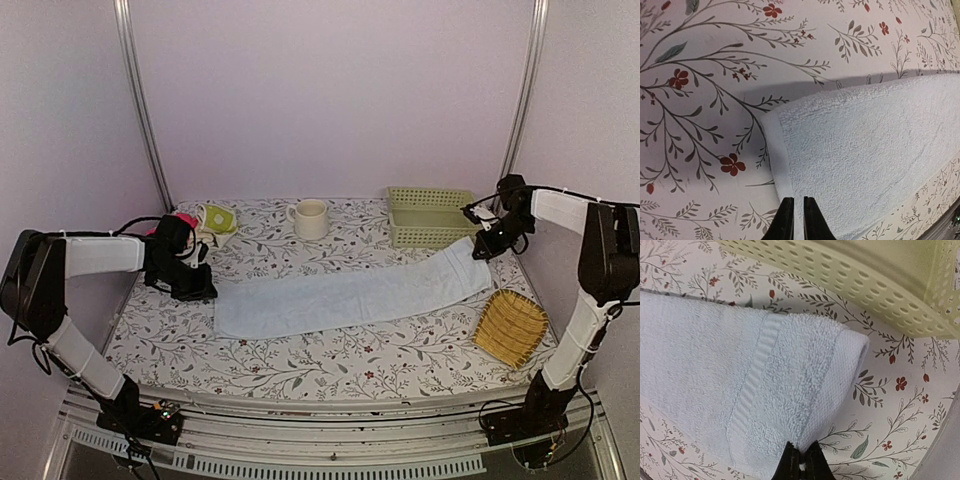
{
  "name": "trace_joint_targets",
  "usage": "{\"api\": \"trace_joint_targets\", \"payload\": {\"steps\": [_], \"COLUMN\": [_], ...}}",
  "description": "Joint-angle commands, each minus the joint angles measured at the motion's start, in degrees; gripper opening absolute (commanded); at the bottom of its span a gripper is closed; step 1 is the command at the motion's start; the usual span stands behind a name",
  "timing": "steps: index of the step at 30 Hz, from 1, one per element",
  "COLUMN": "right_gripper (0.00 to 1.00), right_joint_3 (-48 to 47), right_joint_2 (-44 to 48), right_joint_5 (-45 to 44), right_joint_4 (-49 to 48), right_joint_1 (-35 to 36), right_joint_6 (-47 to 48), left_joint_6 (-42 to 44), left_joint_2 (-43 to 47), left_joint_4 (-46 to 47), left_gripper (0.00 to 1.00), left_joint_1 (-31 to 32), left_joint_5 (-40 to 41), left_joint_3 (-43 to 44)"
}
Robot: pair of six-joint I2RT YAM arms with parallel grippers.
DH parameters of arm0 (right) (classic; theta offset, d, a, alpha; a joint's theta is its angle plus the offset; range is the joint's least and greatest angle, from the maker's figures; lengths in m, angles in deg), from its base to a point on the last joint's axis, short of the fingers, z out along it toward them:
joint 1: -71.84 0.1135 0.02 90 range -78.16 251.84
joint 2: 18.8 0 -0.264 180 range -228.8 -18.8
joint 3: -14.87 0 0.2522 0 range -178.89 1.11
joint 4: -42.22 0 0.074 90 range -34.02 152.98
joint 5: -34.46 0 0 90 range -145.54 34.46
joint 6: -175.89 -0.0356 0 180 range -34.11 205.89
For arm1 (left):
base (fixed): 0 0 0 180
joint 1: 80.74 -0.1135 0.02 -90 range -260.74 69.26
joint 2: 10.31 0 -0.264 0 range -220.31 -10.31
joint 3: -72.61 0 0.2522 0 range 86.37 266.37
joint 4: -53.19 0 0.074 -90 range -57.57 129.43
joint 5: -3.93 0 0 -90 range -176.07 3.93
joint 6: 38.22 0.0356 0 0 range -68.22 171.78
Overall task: Roll the towels
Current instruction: Fold the towel at the center of the board.
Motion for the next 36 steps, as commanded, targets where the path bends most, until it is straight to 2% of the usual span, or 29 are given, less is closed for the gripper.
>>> {"api": "trace_joint_targets", "payload": {"steps": [1, 9, 18, 28, 36], "right_gripper": [0.02, 0.02, 0.02, 0.02, 0.02], "right_joint_3": [-3.5, -3.7, -7.6, -8.5, -12.6], "right_joint_2": [3.0, 3.0, -3.1, -8.0, -12.0], "right_joint_5": [12.8, 28.8, 40.3, 45.2, 47.3], "right_joint_4": [5.7, 8.0, 10.6, 2.5, -9.0], "right_joint_1": [0.4, 4.1, 9.8, 20.0, 27.7], "right_joint_6": [0.5, -2.1, -7.8, -16.9, -32.0], "left_joint_6": [1.4, 1.7, 1.9, -1.4, -2.1], "left_joint_2": [-0.3, -0.3, -1.7, -2.3, -1.5], "left_joint_4": [-1.2, -3.0, -5.9, -6.7, -5.7], "left_gripper": [0.11, 0.11, 0.11, 0.11, 0.10], "left_joint_1": [0.7, 0.7, 0.7, 0.7, 0.8], "left_joint_5": [1.2, 2.8, 5.4, 5.4, 3.1], "left_joint_3": [1.6, 2.0, 3.3, 1.7, -1.7]}}
